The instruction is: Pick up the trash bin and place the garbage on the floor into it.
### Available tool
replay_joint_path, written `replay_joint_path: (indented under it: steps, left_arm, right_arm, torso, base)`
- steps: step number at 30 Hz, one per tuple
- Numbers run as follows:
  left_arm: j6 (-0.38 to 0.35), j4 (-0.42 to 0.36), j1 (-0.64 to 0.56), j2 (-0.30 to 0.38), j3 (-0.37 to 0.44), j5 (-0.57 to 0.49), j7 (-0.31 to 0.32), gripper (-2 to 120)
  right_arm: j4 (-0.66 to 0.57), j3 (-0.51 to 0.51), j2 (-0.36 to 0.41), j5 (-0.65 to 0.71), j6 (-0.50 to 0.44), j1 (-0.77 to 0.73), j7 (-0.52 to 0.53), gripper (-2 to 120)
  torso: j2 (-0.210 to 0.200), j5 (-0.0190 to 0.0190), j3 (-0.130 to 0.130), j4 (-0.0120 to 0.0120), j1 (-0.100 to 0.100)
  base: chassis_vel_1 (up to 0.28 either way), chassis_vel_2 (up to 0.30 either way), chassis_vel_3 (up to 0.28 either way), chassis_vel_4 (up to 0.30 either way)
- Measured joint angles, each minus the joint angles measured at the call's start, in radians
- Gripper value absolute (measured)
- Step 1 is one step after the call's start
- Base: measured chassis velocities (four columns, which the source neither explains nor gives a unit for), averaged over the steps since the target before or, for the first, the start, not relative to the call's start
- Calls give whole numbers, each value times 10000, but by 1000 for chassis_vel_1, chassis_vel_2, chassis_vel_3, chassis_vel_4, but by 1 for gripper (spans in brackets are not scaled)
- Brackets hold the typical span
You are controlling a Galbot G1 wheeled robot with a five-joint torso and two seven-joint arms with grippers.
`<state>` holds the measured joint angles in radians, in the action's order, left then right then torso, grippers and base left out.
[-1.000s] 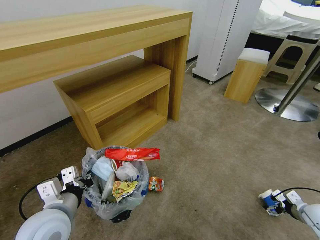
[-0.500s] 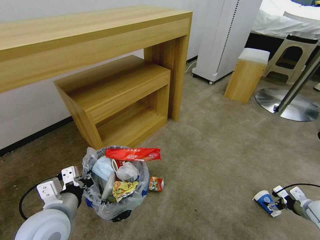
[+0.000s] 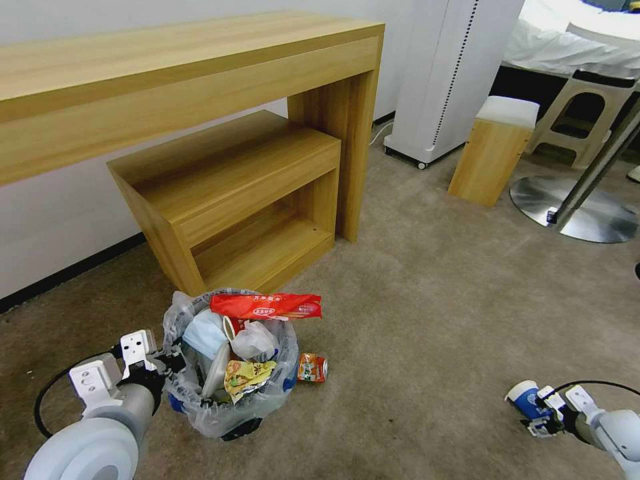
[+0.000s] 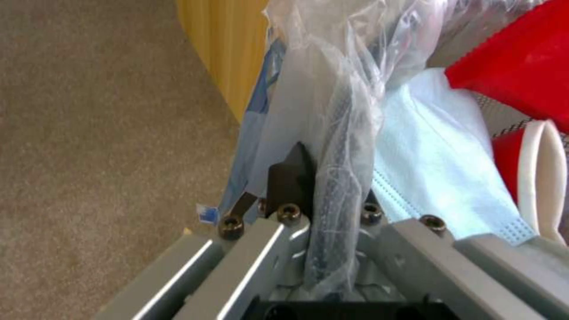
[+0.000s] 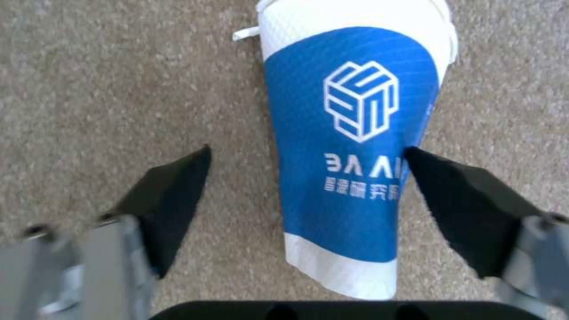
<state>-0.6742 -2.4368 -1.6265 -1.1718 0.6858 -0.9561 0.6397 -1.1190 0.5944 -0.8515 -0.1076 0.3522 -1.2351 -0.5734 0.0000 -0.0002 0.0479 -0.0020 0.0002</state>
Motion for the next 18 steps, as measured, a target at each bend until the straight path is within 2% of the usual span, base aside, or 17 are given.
replay_joint_path:
  steps: [1,4,5,8,9,11,13,16,17,18]
  left_arm:
    - [0,0,0,0,0,0,0,1]
    - [-10,-75,-32,1,-5,-5,10,1]
    - [-10,-75,-32,1,-5,-5,10,1]
    - [-13,-78,-65,1,-8,-6,12,1]
    - [-13,-78,-65,1,-8,-6,12,1]
    - [-14,-77,-67,1,-4,-8,12,1]
    - [-13,-73,-62,2,-3,-10,12,1]
    - [-14,-50,-15,4,-25,-21,11,1]
    - [-14,-50,-15,4,-25,-21,11,1]
    - [-13,-39,-2,5,-39,-29,11,1]
  right_arm:
    - [0,0,0,0,0,0,0,81]
    - [53,-49,-14,3,-1,166,52,68]
    - [53,-49,-14,3,-1,166,52,68]
    - [101,-71,-10,30,2,308,145,51]
    - [101,-71,-10,30,2,308,145,51]
    - [119,-68,6,42,12,323,162,41]
    - [128,-60,15,46,15,324,165,37]
    - [179,-4,39,46,19,322,179,23]
    - [179,-4,39,46,19,322,179,23]
    - [194,15,40,38,20,309,185,18]
  torso:
    - [0,0,0,0,0]
    - [0,0,0,-1,0]
    - [0,0,0,-1,0]
    - [0,0,0,1,0]
    - [0,0,0,1,0]
    - [0,3,0,1,0]
    - [0,3,0,1,0]
    - [0,2,0,1,0]
    - [0,2,0,1,0]
    - [0,3,0,1,0]
  base:
    - [0,0,0,0]
    - [0,0,0,0]
    - [0,0,0,0]
    - [0,0,0,0]
    - [0,0,0,0]
    - [0,0,0,0]
    - [0,0,0,0]
    - [0,0,0,0]
    - [0,0,0,0]
    - [0,0,0,0]
